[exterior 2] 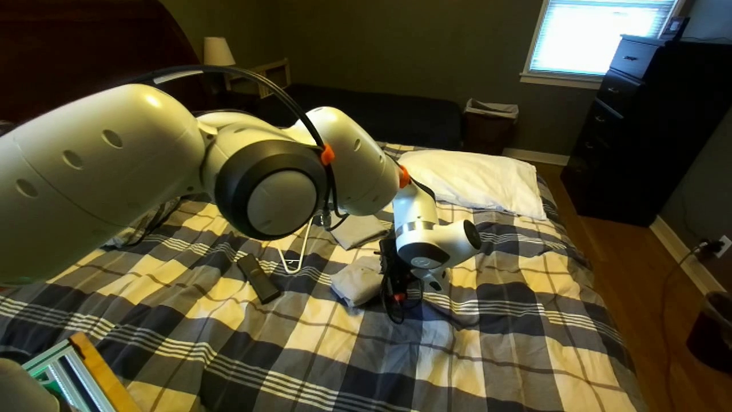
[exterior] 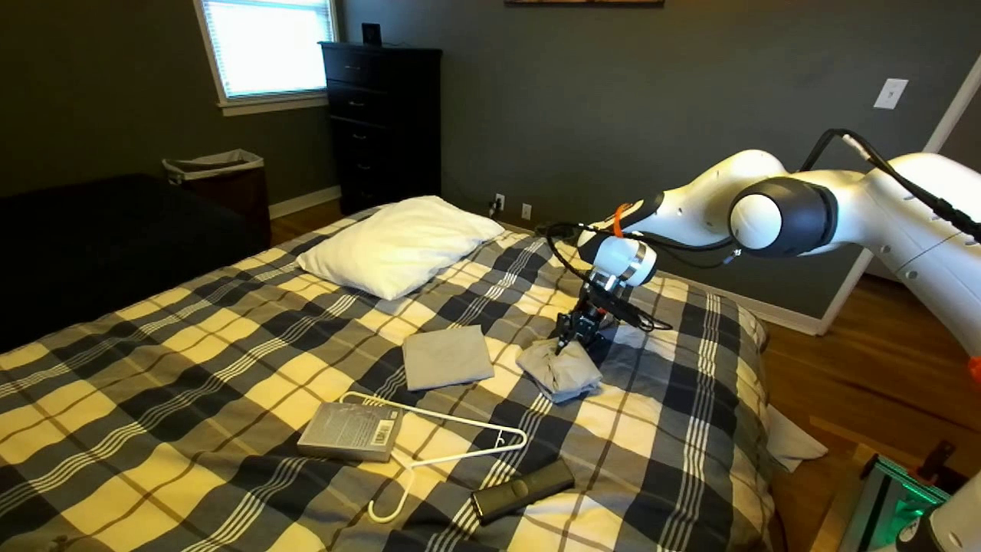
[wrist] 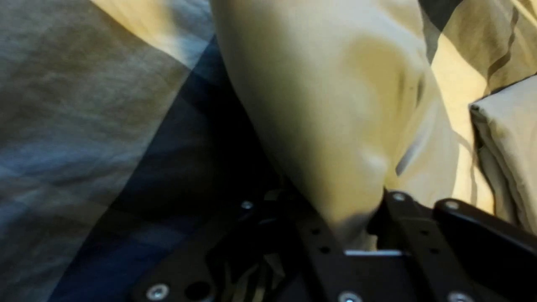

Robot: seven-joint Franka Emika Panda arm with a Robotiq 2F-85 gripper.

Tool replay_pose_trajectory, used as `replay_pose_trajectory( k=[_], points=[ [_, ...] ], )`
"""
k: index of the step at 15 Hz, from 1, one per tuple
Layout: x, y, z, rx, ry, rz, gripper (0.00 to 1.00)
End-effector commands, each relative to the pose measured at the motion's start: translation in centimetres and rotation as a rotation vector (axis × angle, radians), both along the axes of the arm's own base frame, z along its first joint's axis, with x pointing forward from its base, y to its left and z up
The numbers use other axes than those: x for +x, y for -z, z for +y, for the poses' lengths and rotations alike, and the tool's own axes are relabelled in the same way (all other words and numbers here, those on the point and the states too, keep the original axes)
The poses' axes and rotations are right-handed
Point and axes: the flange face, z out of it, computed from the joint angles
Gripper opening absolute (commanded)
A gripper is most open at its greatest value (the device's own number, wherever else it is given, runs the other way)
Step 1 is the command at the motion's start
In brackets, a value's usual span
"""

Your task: Put the right cloth on the left cloth

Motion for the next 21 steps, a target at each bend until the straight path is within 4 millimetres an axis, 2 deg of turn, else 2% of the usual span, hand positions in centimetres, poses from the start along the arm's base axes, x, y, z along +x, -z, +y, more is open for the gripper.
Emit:
replay_pose_trajectory(
  k=[1,3,5,8,10,11,13,14,15,21],
  points=[
    [0.4,-5.0,0.5,0.105,-0.120,-0.104,0.03],
    [0.4,-9.4,0.8,0.123,-0.195,-0.192,0.00],
    [0.8,-14.1,0.8,0.139,-0.255,-0.295,0.03],
    [2.2,-20.6,1.8,0.172,-0.312,-0.461,0.03],
    [3.0,-23.6,2.9,0.208,-0.400,-0.535,0.03],
    [3.7,-22.2,2.0,0.165,-0.335,-0.482,0.11],
    [3.8,-24.3,2.8,0.178,-0.381,-0.517,0.11],
    [3.8,-24.5,2.9,0.179,-0.388,-0.522,0.03],
    [4.3,-24.1,3.0,0.194,-0.317,-0.528,0.03],
    [11.6,-24.0,6.5,0.380,-0.020,-0.565,0.03]
  ],
)
